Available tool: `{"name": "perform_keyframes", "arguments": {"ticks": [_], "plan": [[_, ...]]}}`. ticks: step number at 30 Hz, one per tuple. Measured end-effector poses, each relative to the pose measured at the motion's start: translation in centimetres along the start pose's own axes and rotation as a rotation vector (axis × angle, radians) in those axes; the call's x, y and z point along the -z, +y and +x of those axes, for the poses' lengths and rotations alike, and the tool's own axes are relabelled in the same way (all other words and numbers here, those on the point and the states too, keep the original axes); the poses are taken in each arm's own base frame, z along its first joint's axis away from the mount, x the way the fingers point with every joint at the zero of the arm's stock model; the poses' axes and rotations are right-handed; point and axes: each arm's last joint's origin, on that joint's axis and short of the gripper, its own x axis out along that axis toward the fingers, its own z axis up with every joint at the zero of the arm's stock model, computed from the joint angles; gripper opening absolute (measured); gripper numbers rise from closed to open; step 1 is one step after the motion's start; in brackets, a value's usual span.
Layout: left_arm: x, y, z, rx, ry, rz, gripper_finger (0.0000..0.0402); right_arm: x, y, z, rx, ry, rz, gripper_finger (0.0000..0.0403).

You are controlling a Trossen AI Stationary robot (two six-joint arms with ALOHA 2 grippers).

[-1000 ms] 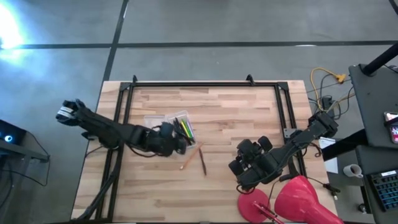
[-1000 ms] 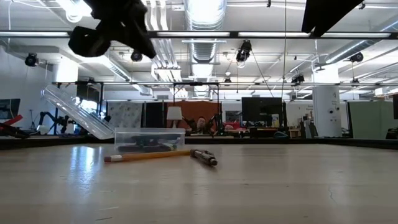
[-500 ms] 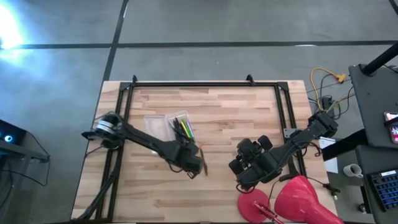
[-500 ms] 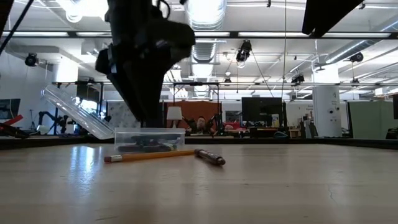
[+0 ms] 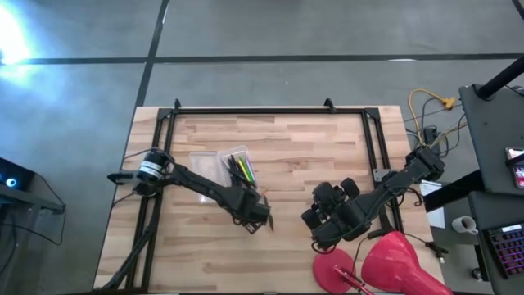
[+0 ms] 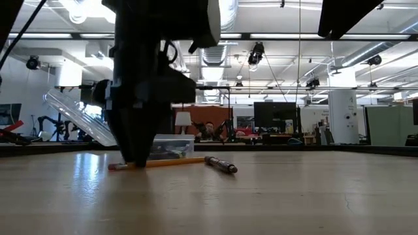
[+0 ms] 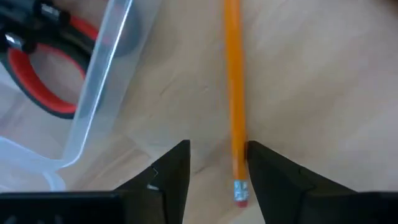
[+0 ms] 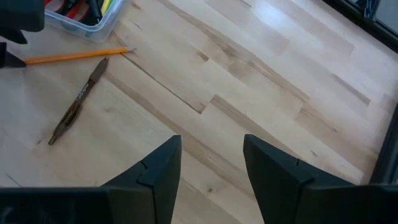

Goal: Pick & place school supplies into a supply box
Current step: Put the orange pencil into the transparent supply box

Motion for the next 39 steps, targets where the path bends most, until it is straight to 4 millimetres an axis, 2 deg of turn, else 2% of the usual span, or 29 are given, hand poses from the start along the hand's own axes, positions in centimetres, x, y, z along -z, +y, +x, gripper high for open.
{"name": "perform_keyframes", "arguments": {"ticks": [3, 6, 12, 14, 21, 26, 30, 34, 39], "plan": [[0.0, 0.1, 0.7, 0.039, 0.008, 0.018, 0.0140, 0.0, 0.0, 0.0, 0.000, 0.000, -0.004, 0.0167], [0.2, 0.3, 1.4, 0.087, 0.030, 0.043, 0.0120, 0.0, 0.0, 0.0, -0.001, 0.000, -0.010, 0.0167], [1.2, 0.4, 2.1, 0.079, 0.039, 0.158, 0.0026, -0.2, 0.1, 0.2, -0.004, 0.003, -0.035, 0.0166], [1.7, 0.4, 2.1, 0.063, 0.049, 0.203, 0.0010, -0.4, 0.1, 0.3, -0.007, 0.017, -0.048, 0.0166], [3.8, -0.1, 0.4, 0.084, 0.038, 0.261, 0.0004, -1.5, 0.7, 1.2, -0.050, 0.053, -0.068, 0.0158], [5.1, -0.1, -1.2, 0.096, 0.023, 0.294, 0.0002, -2.5, 2.1, 1.9, -0.202, 0.123, -0.067, 0.0143], [5.8, 0.0, -1.0, 0.066, 0.017, 0.309, 0.0001, -3.6, 4.2, 3.8, -0.432, 0.171, -0.038, 0.0129], [6.3, -0.1, -1.1, 0.065, 0.002, 0.301, 0.0001, -4.5, 5.5, 6.4, -0.593, 0.181, 0.047, 0.0106], [6.7, -0.6, -1.8, 0.071, -0.025, 0.302, 0.0000, -4.3, 5.3, 8.7, -0.574, 0.205, 0.091, 0.0072]]}}
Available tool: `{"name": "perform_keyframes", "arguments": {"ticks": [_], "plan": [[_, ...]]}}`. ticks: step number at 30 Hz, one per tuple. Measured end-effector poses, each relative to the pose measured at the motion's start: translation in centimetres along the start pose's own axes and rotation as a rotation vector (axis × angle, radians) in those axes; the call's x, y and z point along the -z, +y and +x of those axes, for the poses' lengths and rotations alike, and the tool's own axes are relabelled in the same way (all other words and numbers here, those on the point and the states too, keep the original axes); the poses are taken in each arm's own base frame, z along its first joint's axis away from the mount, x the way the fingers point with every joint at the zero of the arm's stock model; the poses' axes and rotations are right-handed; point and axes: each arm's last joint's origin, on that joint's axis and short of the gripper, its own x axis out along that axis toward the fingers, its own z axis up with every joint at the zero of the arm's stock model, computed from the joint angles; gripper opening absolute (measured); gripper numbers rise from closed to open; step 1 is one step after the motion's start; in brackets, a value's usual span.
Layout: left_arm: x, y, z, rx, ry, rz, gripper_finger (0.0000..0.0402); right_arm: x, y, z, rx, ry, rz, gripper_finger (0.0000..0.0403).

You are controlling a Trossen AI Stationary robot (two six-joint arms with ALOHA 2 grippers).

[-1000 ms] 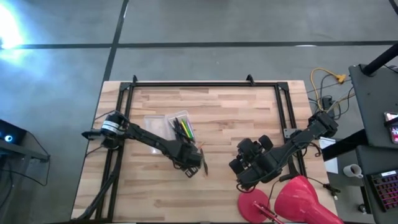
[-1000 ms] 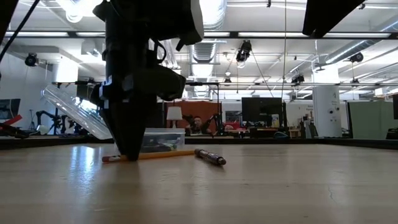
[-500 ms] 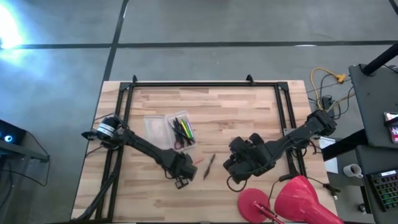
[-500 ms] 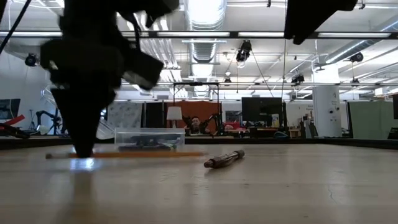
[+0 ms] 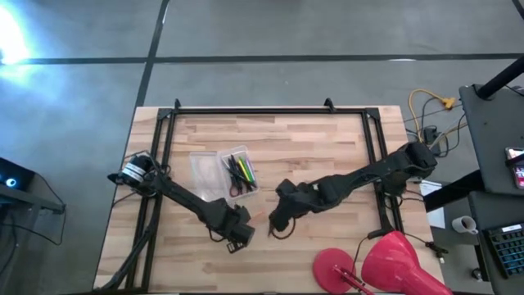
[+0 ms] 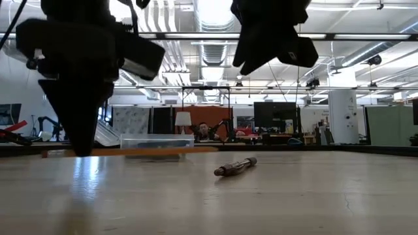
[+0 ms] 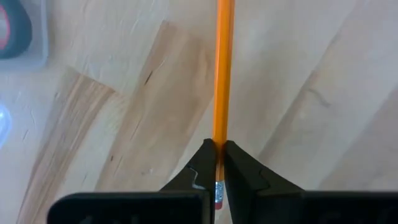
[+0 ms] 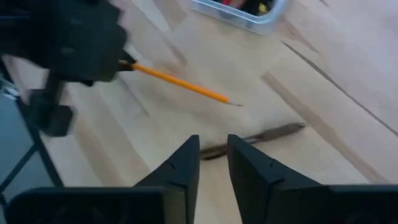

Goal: Pick & place school supplies into a supply box
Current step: Put the orange pencil into the transparent supply box

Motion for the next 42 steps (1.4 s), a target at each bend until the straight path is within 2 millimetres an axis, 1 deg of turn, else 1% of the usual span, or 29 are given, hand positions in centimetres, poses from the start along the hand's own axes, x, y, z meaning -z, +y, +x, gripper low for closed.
{"name": "perform_keyframes", "arguments": {"ticks": [4, 7, 12, 18, 21, 26, 29, 32, 35, 40, 42], "plan": [[0.0, -0.5, -0.6, 0.002, -0.032, 0.000, 0.0000, 0.3, -0.6, 0.5, 0.008, 0.033, 0.007, 0.0056], [0.0, -0.5, -0.6, 0.001, -0.034, -0.002, 0.0000, 0.4, -0.8, 1.4, -0.006, 0.094, 0.037, 0.0051], [0.3, -0.2, -0.2, -0.015, -0.023, -0.002, 0.0000, 0.6, -1.1, 4.2, -0.003, 0.127, 0.056, 0.0049], [0.9, 0.4, 0.8, -0.036, 0.019, -0.022, 0.0002, 0.4, -0.7, 6.6, -0.052, 0.106, 0.073, 0.0049], [1.1, 0.6, 1.0, -0.045, 0.025, -0.035, 0.0020, 0.3, -0.7, 7.1, -0.057, 0.101, 0.086, 0.0049], [0.9, 0.3, 1.0, -0.017, 0.005, -0.041, 0.0064, 0.3, -0.8, 8.3, -0.064, 0.102, 0.094, 0.0049], [0.8, 0.3, 1.0, -0.011, 0.001, -0.041, 0.0080, 0.3, -0.7, 8.9, -0.081, 0.091, 0.100, 0.0048], [0.9, 0.4, 1.1, -0.015, 0.004, -0.041, 0.0084, 0.0, -0.8, 9.2, -0.070, 0.051, 0.108, 0.0048], [1.0, 0.5, 1.3, -0.019, 0.006, -0.041, 0.0081, -1.0, -1.3, 9.3, -0.044, -0.013, 0.130, 0.0047], [1.0, 0.5, 1.4, -0.016, 0.004, -0.041, 0.0067, -2.3, -2.2, 9.9, -0.041, -0.010, 0.161, 0.0047], [1.0, 0.4, 1.3, -0.011, 0.000, -0.042, 0.0060, -2.3, -2.6, 10.8, -0.037, 0.015, 0.164, 0.0047]]}}
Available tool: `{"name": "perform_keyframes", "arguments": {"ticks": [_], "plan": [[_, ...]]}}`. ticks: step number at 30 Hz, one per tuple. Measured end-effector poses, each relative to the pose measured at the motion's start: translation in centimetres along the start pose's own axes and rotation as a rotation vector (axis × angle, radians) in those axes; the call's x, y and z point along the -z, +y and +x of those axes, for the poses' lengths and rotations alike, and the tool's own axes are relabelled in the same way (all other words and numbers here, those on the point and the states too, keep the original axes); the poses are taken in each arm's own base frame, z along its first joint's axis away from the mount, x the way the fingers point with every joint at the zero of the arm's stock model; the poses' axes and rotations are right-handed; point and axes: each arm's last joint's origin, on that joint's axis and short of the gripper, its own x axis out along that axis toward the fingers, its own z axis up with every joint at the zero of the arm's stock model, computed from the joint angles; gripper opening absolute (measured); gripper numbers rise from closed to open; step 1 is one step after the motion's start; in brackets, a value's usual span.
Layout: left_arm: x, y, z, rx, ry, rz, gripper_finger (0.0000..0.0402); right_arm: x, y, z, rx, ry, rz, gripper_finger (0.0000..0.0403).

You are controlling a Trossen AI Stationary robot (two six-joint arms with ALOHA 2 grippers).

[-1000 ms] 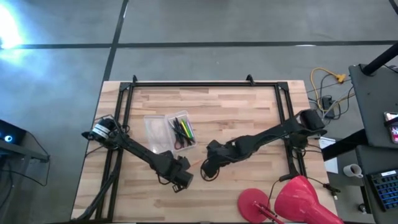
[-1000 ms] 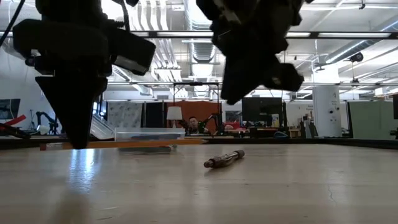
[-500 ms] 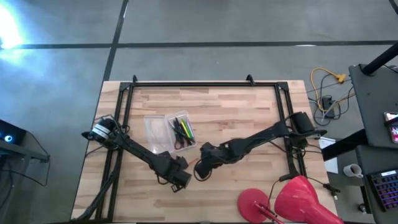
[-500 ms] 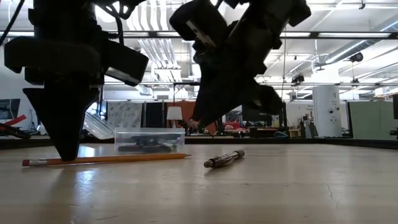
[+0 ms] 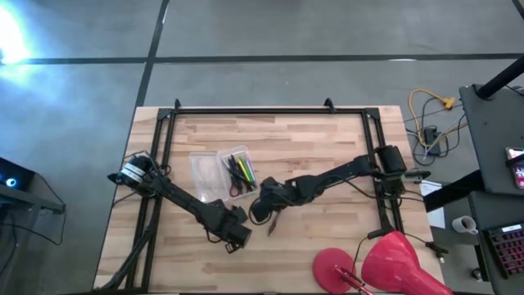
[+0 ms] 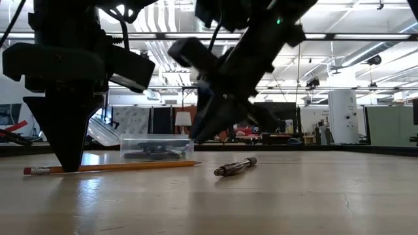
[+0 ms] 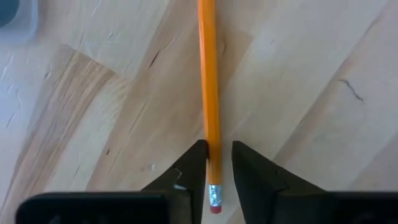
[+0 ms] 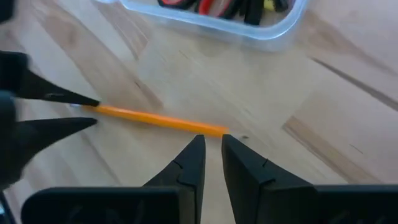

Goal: Pick & place school supplies into a supply box
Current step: Put the orange pencil into the transparent supply box

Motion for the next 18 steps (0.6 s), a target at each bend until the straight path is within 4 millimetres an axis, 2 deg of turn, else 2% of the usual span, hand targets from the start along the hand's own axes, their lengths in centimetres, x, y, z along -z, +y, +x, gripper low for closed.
{"name": "perform_keyframes", "arguments": {"ticks": [4, 18], "plan": [[0.0, -0.1, 0.0, 0.006, -0.005, 0.000, 0.0052, 0.2, -0.5, 1.0, 0.012, 0.028, 0.005, 0.0047], [-0.2, -0.2, 0.0, 0.021, -0.017, -0.002, 0.0051, -0.2, -1.1, 2.2, 0.003, 0.049, 0.017, 0.0047]]}}
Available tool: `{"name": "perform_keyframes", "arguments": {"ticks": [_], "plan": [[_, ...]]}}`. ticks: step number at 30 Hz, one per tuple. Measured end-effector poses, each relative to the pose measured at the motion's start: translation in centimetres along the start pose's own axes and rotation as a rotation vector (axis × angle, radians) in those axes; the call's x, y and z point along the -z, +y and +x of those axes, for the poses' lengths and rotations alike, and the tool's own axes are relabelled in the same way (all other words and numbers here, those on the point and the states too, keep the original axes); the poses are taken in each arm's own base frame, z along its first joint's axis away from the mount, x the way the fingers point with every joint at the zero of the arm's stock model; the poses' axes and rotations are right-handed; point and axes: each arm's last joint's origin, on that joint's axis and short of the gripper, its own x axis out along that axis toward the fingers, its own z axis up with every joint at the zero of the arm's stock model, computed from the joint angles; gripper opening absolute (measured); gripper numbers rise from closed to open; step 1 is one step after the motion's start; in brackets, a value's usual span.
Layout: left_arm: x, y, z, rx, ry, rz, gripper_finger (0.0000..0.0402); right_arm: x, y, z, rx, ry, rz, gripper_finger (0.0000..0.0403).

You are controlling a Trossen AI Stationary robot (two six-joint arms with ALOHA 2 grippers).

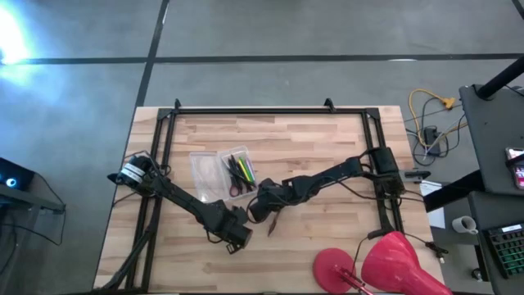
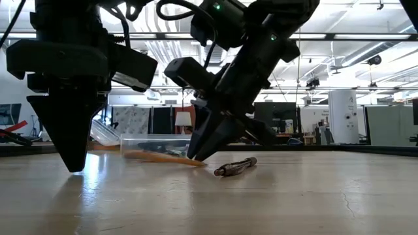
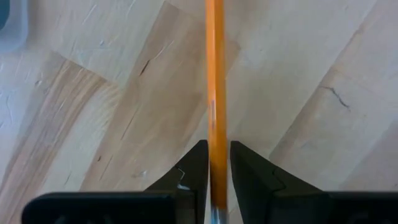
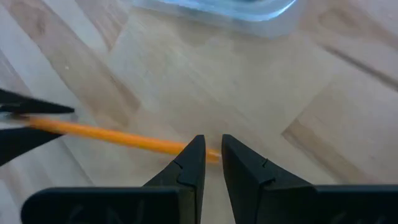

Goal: Pick & place school supplies into a supply box
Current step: Put the orange pencil into the transparent supply box

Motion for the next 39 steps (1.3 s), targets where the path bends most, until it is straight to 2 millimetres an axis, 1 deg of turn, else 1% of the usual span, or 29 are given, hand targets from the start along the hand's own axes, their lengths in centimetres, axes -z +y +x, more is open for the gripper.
{"name": "perform_keyframes", "arguments": {"ticks": [9, 15, 18, 24, 27, 34, 39], "plan": [[0.0, 0.0, 0.0, -0.001, 0.000, 0.000, 0.0051, 0.0, 0.1, -0.2, -0.009, 0.011, -0.020, 0.0047], [0.0, 0.0, 0.0, -0.001, 0.000, 0.000, 0.0051, 0.5, 0.7, -1.1, -0.039, 0.068, -0.035, 0.0047], [0.1, 0.1, 0.1, -0.006, 0.003, 0.001, 0.0051, 1.0, 0.6, -1.2, -0.027, 0.096, -0.044, 0.0047], [0.2, 0.2, 0.3, -0.010, 0.006, 0.001, 0.0051, 0.8, 0.6, -1.2, -0.026, 0.089, -0.040, 0.0047], [0.2, 0.2, 0.2, -0.009, 0.005, 0.001, 0.0051, 0.8, 0.3, -1.1, -0.018, 0.081, -0.036, 0.0047], [0.1, 0.2, 0.2, -0.008, 0.004, 0.001, 0.0051, 1.3, -1.0, -0.6, 0.018, 0.092, -0.016, 0.0047], [-0.2, -0.3, -0.4, 0.019, -0.012, -0.002, 0.0051, 1.3, -1.2, -0.6, 0.022, 0.091, -0.011, 0.0047]]}}
